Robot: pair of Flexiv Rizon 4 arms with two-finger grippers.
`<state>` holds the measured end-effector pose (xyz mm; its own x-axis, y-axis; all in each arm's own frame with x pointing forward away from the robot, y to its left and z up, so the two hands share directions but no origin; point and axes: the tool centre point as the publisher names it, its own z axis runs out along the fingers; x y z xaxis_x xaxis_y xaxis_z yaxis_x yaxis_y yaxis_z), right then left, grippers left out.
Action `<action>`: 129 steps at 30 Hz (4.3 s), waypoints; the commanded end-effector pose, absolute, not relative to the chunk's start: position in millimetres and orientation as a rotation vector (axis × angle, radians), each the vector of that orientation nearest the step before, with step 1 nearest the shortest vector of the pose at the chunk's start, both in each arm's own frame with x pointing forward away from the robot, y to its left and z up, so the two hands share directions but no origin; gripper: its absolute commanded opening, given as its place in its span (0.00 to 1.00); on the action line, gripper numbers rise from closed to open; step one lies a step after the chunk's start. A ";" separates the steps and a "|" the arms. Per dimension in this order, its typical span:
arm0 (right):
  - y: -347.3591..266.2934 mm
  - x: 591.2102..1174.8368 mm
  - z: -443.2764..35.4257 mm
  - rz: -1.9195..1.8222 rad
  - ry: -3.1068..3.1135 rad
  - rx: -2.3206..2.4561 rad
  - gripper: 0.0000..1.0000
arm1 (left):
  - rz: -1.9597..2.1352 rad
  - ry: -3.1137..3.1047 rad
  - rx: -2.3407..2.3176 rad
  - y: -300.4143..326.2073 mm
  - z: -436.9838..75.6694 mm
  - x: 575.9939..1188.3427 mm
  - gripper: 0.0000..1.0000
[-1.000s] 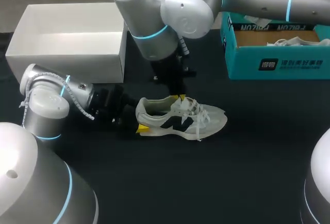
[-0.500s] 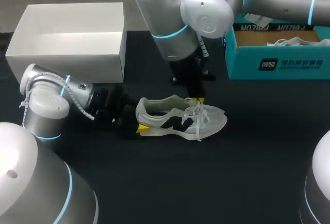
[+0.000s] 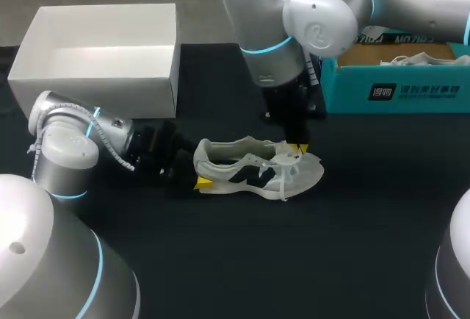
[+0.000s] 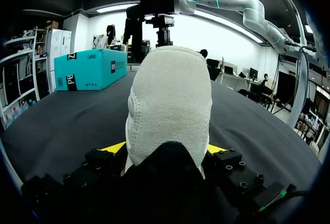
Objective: Take the shoe out of the shoebox, open the shoe tongue, remove and reinsert the insole, then place the shoe into the shoebox
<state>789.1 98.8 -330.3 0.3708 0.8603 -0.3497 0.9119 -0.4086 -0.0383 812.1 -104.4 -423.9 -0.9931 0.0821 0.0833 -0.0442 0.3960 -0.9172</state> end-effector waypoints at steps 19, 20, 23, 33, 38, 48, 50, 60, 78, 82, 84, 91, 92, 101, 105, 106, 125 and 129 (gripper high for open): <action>96.3 785.4 -363.0 -0.481 1.587 2.542 0.25 | 1.662 -2.529 -0.033 -103.4 -423.6 811.4 0.00; 97.0 785.1 -361.9 -0.483 1.587 2.541 0.27 | 1.662 -2.529 -0.033 -103.4 -423.6 811.4 0.00; 99.2 784.5 -356.7 -0.480 1.585 2.532 0.55 | 1.662 -2.529 -0.033 -103.4 -423.6 811.4 0.00; 114.0 790.2 -328.7 -0.429 1.616 2.434 1.00 | 1.662 -2.529 -0.033 -103.4 -423.6 811.4 0.00; 121.5 796.4 -310.9 -0.378 1.666 2.361 1.00 | 1.662 -2.529 -0.033 -103.4 -423.6 811.4 0.00; 140.1 817.2 -277.9 -0.202 1.924 2.124 1.00 | 1.662 -2.529 -0.033 -103.4 -423.6 811.4 0.00; 144.4 823.2 -274.2 -0.149 2.052 2.033 1.00 | 1.662 -2.529 -0.033 -103.4 -423.6 811.4 0.00; 175.5 837.2 -270.8 -0.172 2.538 1.516 1.00 | 1.662 -2.529 -0.033 -103.4 -423.6 811.4 0.00; 179.5 840.1 -269.5 -0.180 2.593 1.470 1.00 | 1.662 -2.529 -0.033 -103.4 -423.6 811.4 0.00; 182.1 845.2 -267.9 -0.135 2.658 1.259 1.00 | 1.662 -2.529 -0.033 -103.4 -423.6 811.4 0.00; 189.7 851.7 -264.4 -0.057 2.753 0.913 1.00 | 1.662 -2.529 -0.033 -103.4 -423.6 811.4 0.00; 214.0 856.0 -261.9 0.032 2.985 0.107 1.00 | 1.662 -2.529 -0.033 -103.4 -423.6 811.4 0.00; 214.7 855.7 -262.4 0.013 2.993 0.086 1.00 | 1.662 -2.529 -0.033 -103.4 -423.6 811.4 0.00; 214.3 848.9 -268.2 -0.126 3.035 -0.024 1.00 | 1.662 -2.529 -0.033 -103.4 -423.6 811.4 0.00; 214.3 848.9 -268.2 -0.126 3.035 -0.024 1.00 | 1.662 -2.529 -0.033 -103.4 -423.6 811.4 0.00; 214.3 848.9 -268.2 -0.126 3.035 -0.024 1.00 | 1.662 -2.529 -0.033 -103.4 -423.6 811.4 0.00; 214.9 840.7 -287.0 -0.122 2.977 0.042 0.00 | 1.662 -2.529 -0.033 -103.4 -423.6 811.4 0.00; 216.8 837.5 -288.4 -0.126 2.975 0.068 0.00 | 1.662 -2.529 -0.033 -103.4 -423.6 811.4 0.00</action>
<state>838.8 216.7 -287.6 -0.9862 0.0319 -0.1623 0.0450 0.9960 -0.0773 812.1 -103.9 -424.2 -0.9932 0.0816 0.0836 -0.0446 0.3968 -0.9168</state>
